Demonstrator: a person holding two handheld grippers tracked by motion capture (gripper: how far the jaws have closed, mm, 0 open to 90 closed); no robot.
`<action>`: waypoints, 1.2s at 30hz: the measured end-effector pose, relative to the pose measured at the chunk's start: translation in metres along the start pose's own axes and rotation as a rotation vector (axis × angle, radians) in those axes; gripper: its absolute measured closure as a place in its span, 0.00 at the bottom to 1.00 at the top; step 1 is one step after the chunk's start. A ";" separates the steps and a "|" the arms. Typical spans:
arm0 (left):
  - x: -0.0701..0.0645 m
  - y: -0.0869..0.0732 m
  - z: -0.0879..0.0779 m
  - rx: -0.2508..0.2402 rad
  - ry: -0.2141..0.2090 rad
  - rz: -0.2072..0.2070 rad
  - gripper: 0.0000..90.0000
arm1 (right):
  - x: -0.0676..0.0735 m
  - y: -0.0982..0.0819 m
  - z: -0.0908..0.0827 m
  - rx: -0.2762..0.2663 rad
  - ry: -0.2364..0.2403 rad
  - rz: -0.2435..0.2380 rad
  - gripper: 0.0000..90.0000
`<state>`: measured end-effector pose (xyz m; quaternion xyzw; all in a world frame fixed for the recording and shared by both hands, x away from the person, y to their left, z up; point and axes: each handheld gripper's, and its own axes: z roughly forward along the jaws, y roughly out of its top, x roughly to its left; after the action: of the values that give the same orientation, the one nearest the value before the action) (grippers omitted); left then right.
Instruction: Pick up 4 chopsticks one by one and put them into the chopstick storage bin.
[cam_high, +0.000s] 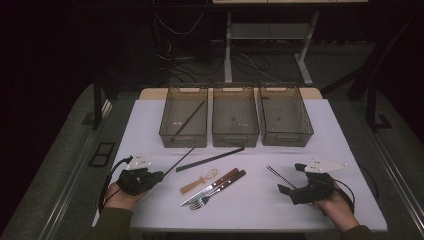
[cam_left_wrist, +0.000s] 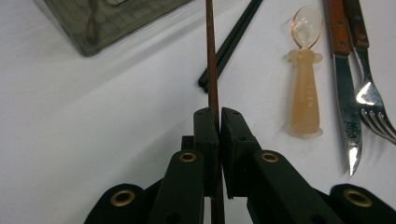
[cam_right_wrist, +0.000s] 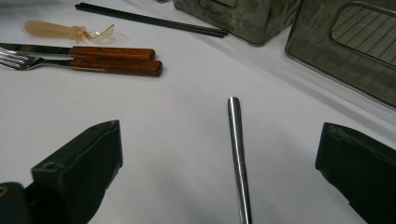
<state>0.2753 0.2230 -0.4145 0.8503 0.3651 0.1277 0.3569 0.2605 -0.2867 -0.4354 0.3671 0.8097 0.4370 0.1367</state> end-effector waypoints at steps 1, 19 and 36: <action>0.000 0.001 0.000 -0.003 0.000 0.003 0.95 | 0.000 0.000 0.000 0.000 0.001 -0.001 0.01; 0.000 0.025 -0.003 -0.078 -0.055 0.020 0.95 | 0.000 0.000 0.001 0.003 -0.005 0.004 0.01; 0.011 0.052 0.005 -0.134 -0.077 0.010 0.95 | 0.000 0.000 0.001 -0.001 -0.006 0.003 0.01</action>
<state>0.3130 0.2027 -0.3820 0.8305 0.3377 0.1209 0.4261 0.2609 -0.2861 -0.4360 0.3696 0.8086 0.4362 0.1388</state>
